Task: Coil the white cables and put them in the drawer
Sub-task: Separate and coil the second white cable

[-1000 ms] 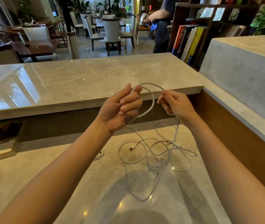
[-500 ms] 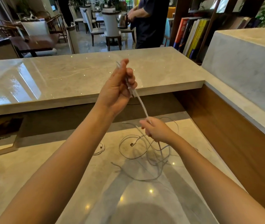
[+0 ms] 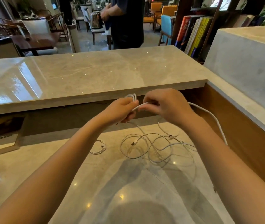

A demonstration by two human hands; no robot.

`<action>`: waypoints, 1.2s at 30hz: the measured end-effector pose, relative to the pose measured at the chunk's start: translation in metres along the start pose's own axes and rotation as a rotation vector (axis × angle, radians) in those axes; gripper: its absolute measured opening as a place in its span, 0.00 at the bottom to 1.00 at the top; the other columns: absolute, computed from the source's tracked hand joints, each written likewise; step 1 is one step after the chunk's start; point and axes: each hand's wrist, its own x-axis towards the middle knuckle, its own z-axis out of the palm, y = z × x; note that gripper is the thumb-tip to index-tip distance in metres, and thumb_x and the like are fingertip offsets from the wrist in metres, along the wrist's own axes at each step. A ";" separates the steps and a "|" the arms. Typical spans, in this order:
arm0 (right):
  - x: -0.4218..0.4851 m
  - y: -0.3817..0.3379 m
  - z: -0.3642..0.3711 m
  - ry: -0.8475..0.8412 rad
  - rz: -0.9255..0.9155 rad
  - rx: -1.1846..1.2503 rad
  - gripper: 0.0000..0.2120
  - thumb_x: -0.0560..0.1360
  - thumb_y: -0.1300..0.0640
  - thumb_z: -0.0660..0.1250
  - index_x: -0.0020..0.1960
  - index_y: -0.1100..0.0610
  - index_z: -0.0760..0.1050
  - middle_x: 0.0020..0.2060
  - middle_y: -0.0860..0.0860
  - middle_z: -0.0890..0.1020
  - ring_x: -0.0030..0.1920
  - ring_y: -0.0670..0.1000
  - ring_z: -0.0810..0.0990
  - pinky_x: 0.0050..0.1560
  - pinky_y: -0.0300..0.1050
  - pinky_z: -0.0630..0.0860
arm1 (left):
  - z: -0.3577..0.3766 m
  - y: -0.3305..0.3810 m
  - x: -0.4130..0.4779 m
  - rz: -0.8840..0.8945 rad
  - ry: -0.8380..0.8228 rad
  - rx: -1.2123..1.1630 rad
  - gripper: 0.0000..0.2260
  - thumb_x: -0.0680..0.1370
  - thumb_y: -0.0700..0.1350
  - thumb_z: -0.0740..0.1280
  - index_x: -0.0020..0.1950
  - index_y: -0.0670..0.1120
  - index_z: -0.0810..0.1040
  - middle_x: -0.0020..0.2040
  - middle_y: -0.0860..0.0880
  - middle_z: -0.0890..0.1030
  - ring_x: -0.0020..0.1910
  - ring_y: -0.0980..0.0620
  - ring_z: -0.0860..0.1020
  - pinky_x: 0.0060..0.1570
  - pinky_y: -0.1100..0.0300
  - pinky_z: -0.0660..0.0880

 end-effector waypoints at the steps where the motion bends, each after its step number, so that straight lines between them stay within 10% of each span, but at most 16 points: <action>1: 0.001 0.004 -0.003 -0.004 -0.006 0.033 0.13 0.74 0.47 0.66 0.45 0.57 0.80 0.35 0.50 0.81 0.35 0.49 0.75 0.35 0.43 0.70 | -0.002 -0.001 -0.003 -0.018 -0.089 -0.154 0.14 0.82 0.48 0.52 0.44 0.45 0.72 0.29 0.52 0.69 0.24 0.57 0.66 0.26 0.66 0.64; 8: 0.008 0.028 -0.009 -0.043 -0.034 0.163 0.09 0.77 0.57 0.63 0.50 0.61 0.79 0.41 0.54 0.80 0.42 0.48 0.74 0.43 0.37 0.68 | -0.005 -0.014 -0.011 -0.035 -0.587 -1.049 0.16 0.81 0.52 0.53 0.47 0.41 0.71 0.29 0.52 0.63 0.25 0.57 0.61 0.25 0.66 0.60; 15: -0.003 0.022 0.004 -0.147 0.095 0.172 0.12 0.79 0.56 0.59 0.54 0.59 0.79 0.45 0.53 0.82 0.45 0.48 0.75 0.46 0.40 0.68 | 0.011 -0.014 -0.012 -0.042 -0.764 -1.387 0.11 0.82 0.45 0.56 0.46 0.40 0.71 0.29 0.51 0.64 0.26 0.56 0.63 0.26 0.65 0.63; 22: -0.017 0.002 0.000 -0.252 0.560 1.038 0.17 0.81 0.51 0.54 0.50 0.59 0.78 0.39 0.51 0.82 0.38 0.47 0.79 0.43 0.39 0.75 | 0.012 -0.013 -0.011 -0.051 -0.631 -1.418 0.11 0.82 0.46 0.55 0.46 0.41 0.71 0.29 0.51 0.64 0.25 0.56 0.63 0.26 0.65 0.61; 36: 0.010 0.000 -0.003 0.115 0.431 0.928 0.11 0.79 0.57 0.60 0.43 0.58 0.80 0.34 0.48 0.80 0.29 0.40 0.72 0.32 0.31 0.66 | 0.030 -0.017 -0.011 0.009 -0.571 -1.309 0.08 0.80 0.45 0.58 0.47 0.41 0.71 0.29 0.51 0.68 0.26 0.57 0.63 0.26 0.66 0.66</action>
